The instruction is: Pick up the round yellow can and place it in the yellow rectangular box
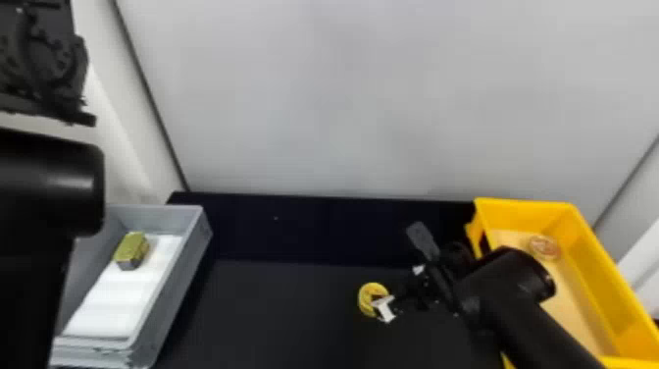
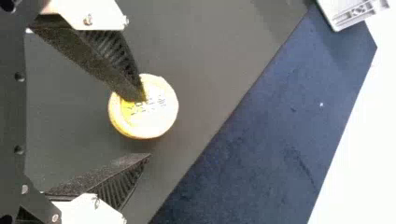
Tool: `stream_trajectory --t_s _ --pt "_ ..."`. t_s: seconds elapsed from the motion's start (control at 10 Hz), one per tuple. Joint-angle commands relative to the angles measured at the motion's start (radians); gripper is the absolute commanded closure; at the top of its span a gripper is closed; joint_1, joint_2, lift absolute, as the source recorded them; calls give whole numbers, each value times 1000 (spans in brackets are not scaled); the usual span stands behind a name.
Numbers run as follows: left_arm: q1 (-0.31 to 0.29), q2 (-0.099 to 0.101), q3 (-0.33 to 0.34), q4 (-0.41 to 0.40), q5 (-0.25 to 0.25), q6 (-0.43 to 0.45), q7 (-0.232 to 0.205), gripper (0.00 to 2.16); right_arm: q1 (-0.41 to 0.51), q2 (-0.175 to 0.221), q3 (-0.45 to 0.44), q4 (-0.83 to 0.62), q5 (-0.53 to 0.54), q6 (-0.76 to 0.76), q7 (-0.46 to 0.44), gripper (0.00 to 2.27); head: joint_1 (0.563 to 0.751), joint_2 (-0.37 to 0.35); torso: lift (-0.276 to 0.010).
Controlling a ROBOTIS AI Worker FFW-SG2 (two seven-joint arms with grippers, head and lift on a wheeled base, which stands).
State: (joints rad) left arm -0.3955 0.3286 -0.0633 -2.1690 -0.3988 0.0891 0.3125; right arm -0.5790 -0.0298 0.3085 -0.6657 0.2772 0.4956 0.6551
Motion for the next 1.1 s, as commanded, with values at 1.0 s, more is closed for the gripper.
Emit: stream_trajectory --t_s 1.0 --pt "-6 1 -7 3 0 0 1 113 -13 10 25 2 -39 -6 -29 116 663 54 -10"
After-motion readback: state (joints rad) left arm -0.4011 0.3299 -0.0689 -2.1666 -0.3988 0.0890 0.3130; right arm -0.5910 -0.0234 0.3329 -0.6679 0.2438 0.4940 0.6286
